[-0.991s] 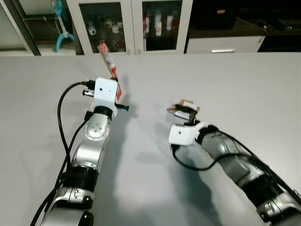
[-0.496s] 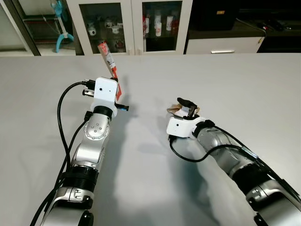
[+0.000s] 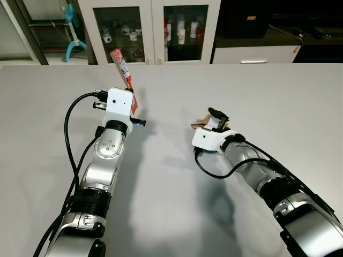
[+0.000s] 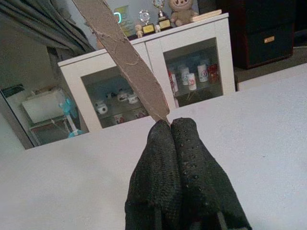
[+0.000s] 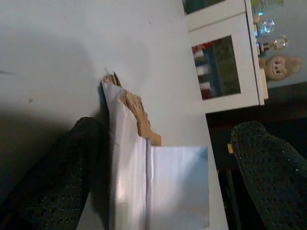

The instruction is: Picking trash to rubbish bin

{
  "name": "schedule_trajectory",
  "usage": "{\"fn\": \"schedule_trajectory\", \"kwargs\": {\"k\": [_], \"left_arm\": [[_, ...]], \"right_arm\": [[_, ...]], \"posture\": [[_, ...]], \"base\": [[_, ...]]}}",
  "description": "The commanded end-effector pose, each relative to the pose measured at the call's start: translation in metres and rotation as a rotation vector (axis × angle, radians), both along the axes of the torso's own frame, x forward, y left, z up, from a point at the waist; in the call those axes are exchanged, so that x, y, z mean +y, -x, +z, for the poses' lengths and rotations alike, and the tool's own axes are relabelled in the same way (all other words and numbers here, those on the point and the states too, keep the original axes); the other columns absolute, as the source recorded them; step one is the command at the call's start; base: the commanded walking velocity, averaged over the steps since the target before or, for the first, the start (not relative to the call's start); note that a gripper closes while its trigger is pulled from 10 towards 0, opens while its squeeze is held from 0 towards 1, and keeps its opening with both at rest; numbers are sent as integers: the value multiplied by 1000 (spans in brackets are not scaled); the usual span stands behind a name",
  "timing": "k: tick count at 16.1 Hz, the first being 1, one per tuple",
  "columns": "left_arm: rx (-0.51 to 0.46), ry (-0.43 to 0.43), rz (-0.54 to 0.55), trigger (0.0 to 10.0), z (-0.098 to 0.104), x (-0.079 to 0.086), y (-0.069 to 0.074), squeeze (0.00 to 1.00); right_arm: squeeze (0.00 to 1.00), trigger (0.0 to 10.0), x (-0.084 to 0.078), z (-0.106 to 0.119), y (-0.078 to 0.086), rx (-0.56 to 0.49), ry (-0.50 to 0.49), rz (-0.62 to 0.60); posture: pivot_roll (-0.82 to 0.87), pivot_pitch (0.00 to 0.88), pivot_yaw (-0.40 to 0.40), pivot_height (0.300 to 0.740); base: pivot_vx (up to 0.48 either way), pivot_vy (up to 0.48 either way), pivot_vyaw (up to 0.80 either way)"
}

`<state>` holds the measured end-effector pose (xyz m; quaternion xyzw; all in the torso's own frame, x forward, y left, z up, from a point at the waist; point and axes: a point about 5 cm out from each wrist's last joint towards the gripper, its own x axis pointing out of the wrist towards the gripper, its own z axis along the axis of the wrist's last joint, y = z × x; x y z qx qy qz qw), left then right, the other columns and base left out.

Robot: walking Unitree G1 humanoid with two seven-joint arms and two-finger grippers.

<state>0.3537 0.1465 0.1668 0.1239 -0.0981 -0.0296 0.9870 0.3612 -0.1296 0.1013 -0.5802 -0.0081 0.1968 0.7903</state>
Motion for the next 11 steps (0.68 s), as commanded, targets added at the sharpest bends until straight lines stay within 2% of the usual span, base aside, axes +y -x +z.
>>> {"fn": "schedule_trajectory", "kwargs": {"k": [1, 2, 3, 11], "left_arm": [[-7, -11, 2, 10000, 3, 2, 0, 0], [-7, -12, 2, 10000, 4, 2, -1, 0], [-7, -14, 2, 10000, 4, 2, -1, 0], [-7, -17, -11, 10000, 5, 0, -1, 0]], "right_arm": [[0, 10000, -30, -46, 20, 197, 89, -113], [0, 2118, -31, -50, 21, 214, 86, -120], [0, 0, -31, -52, 23, 223, 83, -117], [0, 0, -25, -62, 30, 257, 18, -122]], "posture": [[27, 79, 51, 740], [27, 78, 51, 740], [28, 74, 52, 740], [22, 46, 54, 740]], "base": [[0, 0, 0], [0, 0, 0], [0, 0, 0], [0, 0, 0]]}}
